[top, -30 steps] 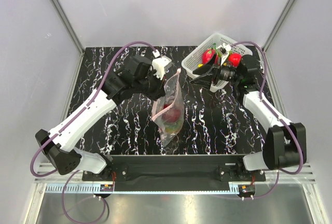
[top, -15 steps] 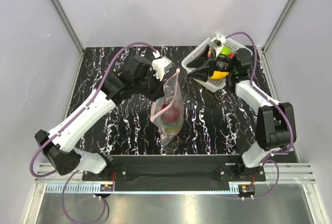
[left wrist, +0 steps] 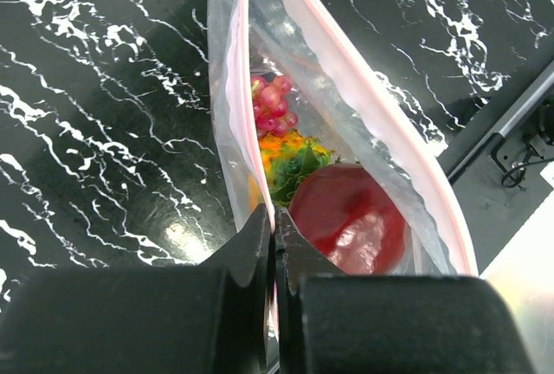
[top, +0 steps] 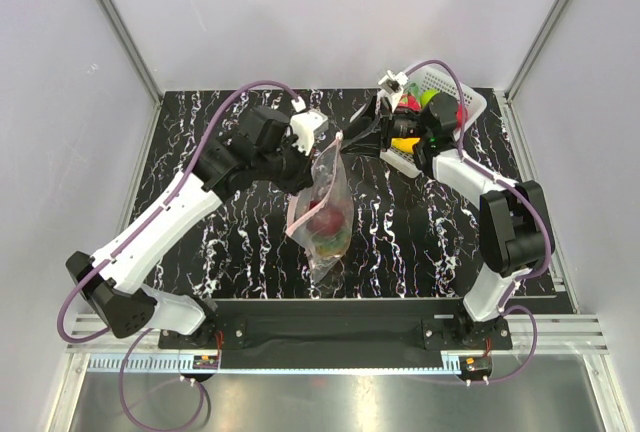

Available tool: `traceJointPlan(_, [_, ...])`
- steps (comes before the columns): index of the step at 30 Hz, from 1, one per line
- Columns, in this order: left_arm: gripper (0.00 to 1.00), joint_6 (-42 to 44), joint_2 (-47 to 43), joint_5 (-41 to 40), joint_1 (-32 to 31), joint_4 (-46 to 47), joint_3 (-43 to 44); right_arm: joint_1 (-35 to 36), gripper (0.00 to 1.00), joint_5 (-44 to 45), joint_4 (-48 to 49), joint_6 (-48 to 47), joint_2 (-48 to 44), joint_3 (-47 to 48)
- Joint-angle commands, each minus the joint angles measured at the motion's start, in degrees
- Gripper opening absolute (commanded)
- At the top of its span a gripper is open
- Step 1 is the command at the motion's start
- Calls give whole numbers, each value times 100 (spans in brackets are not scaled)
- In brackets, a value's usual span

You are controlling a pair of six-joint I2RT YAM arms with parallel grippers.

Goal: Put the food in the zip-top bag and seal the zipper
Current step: Zip the zipper food storage bag at the center of the board.

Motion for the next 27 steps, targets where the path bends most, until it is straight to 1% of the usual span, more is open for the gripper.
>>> traceJointPlan(1, [3,-18,-41,-132,131,20,261,93,60,-147,458,123,-42,108])
traceJointPlan(4, [3,-54,-32,-123,245,-15,234,146,48,-138,493,150,1,64])
traceJointPlan(5, [3,-71,-32,-123,280,-24,226,164,41,-129,502,141,1,47])
traceJointPlan(7, [3,-98,-32,-71,386,-33,226,173,31,-51,555,176,-16,-41])
traceJointPlan(8, [3,-107,-41,-27,429,-33,217,182,17,-24,538,185,-42,-68])
traceJointPlan(10, [3,-133,-67,-35,447,-24,225,182,3,20,633,325,-95,-172])
traceJointPlan(11, [3,-142,-67,-44,465,-33,217,190,0,72,721,404,-121,-234])
traceJointPlan(14, [6,-151,-85,-62,518,-32,243,199,0,187,722,414,-471,-498])
traceJointPlan(16, [10,-151,-102,-123,518,-50,278,199,0,388,136,90,-700,-647])
traceJointPlan(17, [23,-142,-120,-167,526,-76,330,217,0,502,-250,-129,-1006,-683])
traceJointPlan(18, [30,-124,-155,-193,526,-94,348,260,0,895,-1393,-836,-1209,-701])
traceJointPlan(19, [37,-124,-181,-211,526,-85,392,313,0,1134,-2075,-1287,-1420,-692])
traceJointPlan(20, [51,-116,-225,-237,526,-51,410,418,0,1432,-2656,-1692,-1875,-709])
traceJointPlan(21, [53,-115,-295,-246,526,-15,428,549,0,2105,-3549,-2218,-2097,-744])
traceJointPlan(22, [56,-133,-348,-246,518,20,436,612,0,2242,-3776,-2336,-2299,-866])
traceJointPlan(23, [59,-168,-444,-246,535,142,436,604,0,2348,-3778,-2216,-2667,-1068])
traceJointPlan(26, [66,-212,-542,-133,544,371,471,603,0,2560,-4181,-2240,-3248,-1123])
traceJointPlan(27, [67,-203,-533,-62,553,389,550,612,0,2673,-4539,-2310,-3364,-1105])
